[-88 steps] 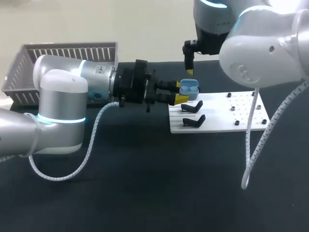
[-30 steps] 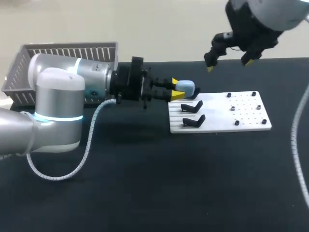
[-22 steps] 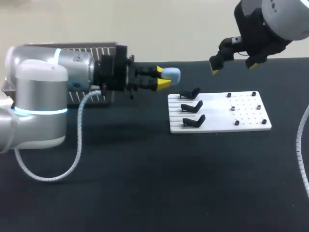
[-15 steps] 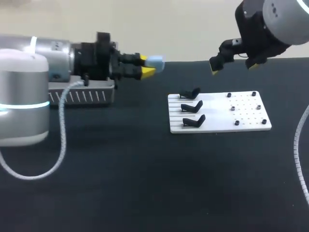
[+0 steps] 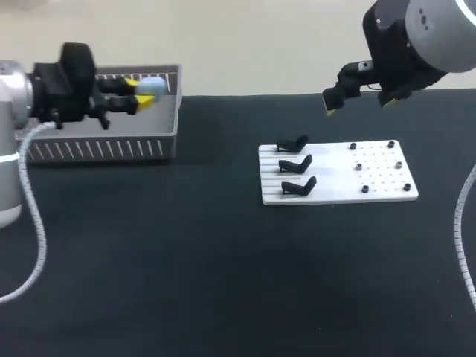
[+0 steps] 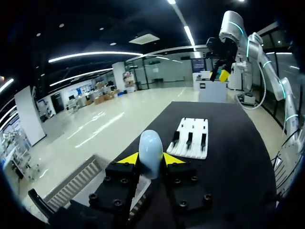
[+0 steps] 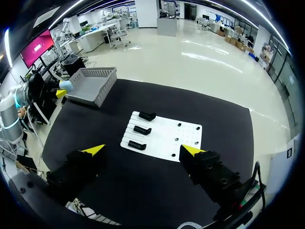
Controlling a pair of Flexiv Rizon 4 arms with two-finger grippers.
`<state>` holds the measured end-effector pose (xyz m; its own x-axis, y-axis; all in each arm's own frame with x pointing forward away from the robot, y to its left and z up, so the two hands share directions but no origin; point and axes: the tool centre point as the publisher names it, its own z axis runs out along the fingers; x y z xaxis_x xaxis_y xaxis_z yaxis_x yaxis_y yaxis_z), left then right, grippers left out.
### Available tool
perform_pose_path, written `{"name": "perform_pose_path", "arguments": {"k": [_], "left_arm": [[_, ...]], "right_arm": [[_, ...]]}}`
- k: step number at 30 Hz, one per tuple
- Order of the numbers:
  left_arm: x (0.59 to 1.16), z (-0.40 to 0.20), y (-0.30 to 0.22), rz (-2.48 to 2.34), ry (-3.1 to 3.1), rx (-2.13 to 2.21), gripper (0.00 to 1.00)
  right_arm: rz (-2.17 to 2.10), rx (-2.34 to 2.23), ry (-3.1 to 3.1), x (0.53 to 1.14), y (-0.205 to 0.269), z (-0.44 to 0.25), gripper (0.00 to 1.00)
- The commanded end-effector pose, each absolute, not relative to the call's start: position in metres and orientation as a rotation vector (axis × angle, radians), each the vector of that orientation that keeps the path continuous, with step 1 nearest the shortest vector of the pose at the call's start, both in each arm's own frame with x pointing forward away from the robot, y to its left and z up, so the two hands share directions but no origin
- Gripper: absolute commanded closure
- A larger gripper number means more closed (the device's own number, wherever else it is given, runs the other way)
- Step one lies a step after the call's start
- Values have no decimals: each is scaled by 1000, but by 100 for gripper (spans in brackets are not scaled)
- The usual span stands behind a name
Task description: Pick up each earbud case from the left stands, insert the matching earbuds, close the lid, and place the case in the box.
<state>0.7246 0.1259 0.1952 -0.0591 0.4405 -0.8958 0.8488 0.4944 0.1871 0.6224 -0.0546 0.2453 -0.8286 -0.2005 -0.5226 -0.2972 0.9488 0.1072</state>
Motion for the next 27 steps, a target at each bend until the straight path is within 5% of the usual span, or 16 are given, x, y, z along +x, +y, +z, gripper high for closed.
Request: {"name": "perform_pose_path", "arguments": {"k": [1,14,15,17,18,27], "left_arm": [[717,206,158,-211,1703,888,100],[777,183,206,-163,1721,866,100],[780,181,209,-159,1740,869,85],[783,179,214,-165,1768,852,11],[784,179,219,-151,1786,841,0],[786,185,226,-153,1756,846,0]], "right_arm": [[248,-349,2568,621,-55,244,0],[248,-349,2568,621,-55,244,0],[248,-349,2568,621,-55,244,0],[248,-349,2568,621,-55,244,0],[248,-349,2568,621,-55,244,0],[248,-349,2568,621,-55,244,0]]}}
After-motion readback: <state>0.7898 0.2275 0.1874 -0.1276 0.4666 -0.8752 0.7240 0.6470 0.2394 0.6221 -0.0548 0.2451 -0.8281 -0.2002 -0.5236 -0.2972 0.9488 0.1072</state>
